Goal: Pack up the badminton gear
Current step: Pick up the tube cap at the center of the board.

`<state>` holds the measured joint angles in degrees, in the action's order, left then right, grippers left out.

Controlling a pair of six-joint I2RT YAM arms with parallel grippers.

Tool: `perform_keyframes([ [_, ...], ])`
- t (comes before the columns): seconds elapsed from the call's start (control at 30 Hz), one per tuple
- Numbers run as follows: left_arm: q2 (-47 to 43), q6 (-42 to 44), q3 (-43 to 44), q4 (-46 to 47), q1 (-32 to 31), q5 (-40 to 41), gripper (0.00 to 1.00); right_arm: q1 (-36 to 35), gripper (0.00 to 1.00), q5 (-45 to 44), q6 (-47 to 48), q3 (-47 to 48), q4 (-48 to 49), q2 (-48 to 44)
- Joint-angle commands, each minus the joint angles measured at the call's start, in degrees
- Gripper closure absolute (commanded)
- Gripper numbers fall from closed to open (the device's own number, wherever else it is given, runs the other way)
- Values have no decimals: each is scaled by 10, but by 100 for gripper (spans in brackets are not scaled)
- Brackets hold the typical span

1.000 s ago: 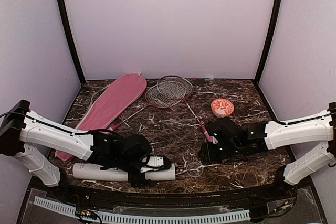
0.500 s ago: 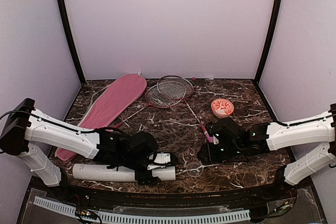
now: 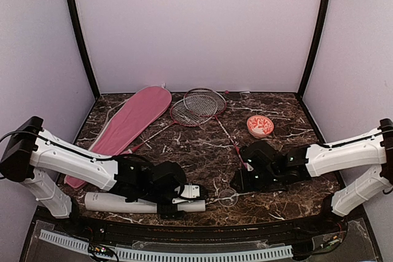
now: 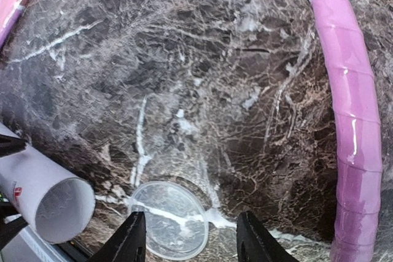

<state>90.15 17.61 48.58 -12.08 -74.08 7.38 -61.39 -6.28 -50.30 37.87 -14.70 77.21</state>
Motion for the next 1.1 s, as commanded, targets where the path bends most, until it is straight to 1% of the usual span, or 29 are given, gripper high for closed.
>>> perform_keyframes([
  [0.0, 13, 15, -10, -3, -7, 19, 17, -16, 55, -34, -14, 28, -38, 27],
  [0.1, 20, 20, -10, -2, -10, 24, 17, -27, 60, -51, -16, 43, -59, 50],
  [0.2, 24, 20, -9, -2, -11, 22, 17, -35, 67, -65, -16, 58, -76, 72],
  [0.4, 19, 12, -6, -2, -11, 16, 18, -43, 71, -73, -7, 81, -83, 101],
  [0.57, 0, -7, 9, -10, -11, -12, 16, -47, 73, -72, -5, 84, -83, 117],
  [0.83, -9, -49, 45, -57, 6, -79, 13, -56, 78, -70, -3, 87, -87, 130],
  [0.97, -9, -62, 59, -81, 36, -153, 12, -60, 82, -68, 0, 87, -83, 137],
  [1.07, -9, -66, 66, -93, 58, -199, 11, -63, 88, -69, -2, 85, -79, 137],
])
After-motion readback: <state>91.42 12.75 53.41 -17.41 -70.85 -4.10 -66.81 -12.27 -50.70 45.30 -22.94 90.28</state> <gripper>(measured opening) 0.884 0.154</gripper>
